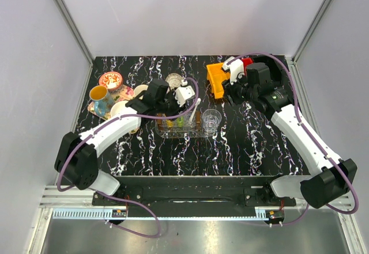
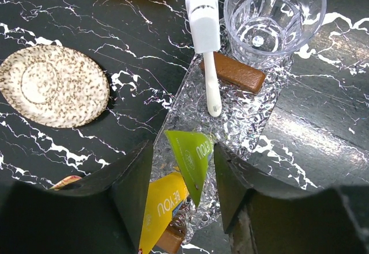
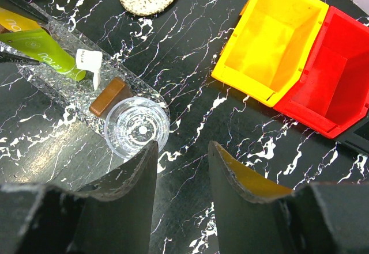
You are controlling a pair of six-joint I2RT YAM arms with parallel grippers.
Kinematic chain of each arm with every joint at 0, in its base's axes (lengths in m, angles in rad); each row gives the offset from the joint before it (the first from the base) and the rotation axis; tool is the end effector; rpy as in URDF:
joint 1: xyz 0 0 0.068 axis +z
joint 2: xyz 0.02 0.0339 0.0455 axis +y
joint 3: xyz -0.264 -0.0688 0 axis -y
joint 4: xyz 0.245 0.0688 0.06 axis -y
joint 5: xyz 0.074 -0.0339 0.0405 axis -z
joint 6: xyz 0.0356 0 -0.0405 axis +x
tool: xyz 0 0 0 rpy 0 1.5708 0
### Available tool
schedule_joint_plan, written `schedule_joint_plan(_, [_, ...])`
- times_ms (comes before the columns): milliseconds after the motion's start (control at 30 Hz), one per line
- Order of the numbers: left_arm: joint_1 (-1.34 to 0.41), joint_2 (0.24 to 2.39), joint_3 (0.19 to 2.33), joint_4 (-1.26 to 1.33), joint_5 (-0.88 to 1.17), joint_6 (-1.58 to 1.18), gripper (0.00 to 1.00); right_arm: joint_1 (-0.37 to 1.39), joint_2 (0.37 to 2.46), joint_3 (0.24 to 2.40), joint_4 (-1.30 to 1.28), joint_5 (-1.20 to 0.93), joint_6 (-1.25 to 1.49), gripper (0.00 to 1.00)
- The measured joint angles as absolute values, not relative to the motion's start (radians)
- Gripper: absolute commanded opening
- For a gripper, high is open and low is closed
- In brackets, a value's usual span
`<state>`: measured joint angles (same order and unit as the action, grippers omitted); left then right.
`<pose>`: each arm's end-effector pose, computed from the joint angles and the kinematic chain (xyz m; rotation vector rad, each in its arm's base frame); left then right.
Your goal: Prepare toiletry sets of a toothbrush and toothpaste on the tray
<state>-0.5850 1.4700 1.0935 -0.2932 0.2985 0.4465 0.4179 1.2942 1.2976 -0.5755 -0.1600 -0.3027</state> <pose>0.2677 -0.1899 0.2748 1.2414 1.8607 -0.4093 0.2577 0.1206 0.3692 -0.8429 1.9715 0.2387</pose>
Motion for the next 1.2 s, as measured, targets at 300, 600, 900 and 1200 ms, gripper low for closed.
schedule_joint_plan(300, [-0.579,1.465,1.100,-0.291,0.305,0.431,0.62,0.418,1.296,1.298,-0.576,-0.160,-0.304,0.46])
schedule_joint_plan(600, [-0.579,1.353,1.143,-0.299,0.340,0.382,0.64,0.418,1.296,1.298,-0.577,-0.160,-0.310,0.46])
schedule_joint_plan(900, [-0.575,1.177,1.142,-0.282,0.304,0.319,0.78,0.417,1.289,1.305,-0.574,-0.112,-0.269,0.50])
schedule_joint_plan(1200, [-0.446,1.073,1.134,-0.274,0.183,0.224,0.95,0.410,1.222,1.350,-0.535,0.097,-0.181,1.00])
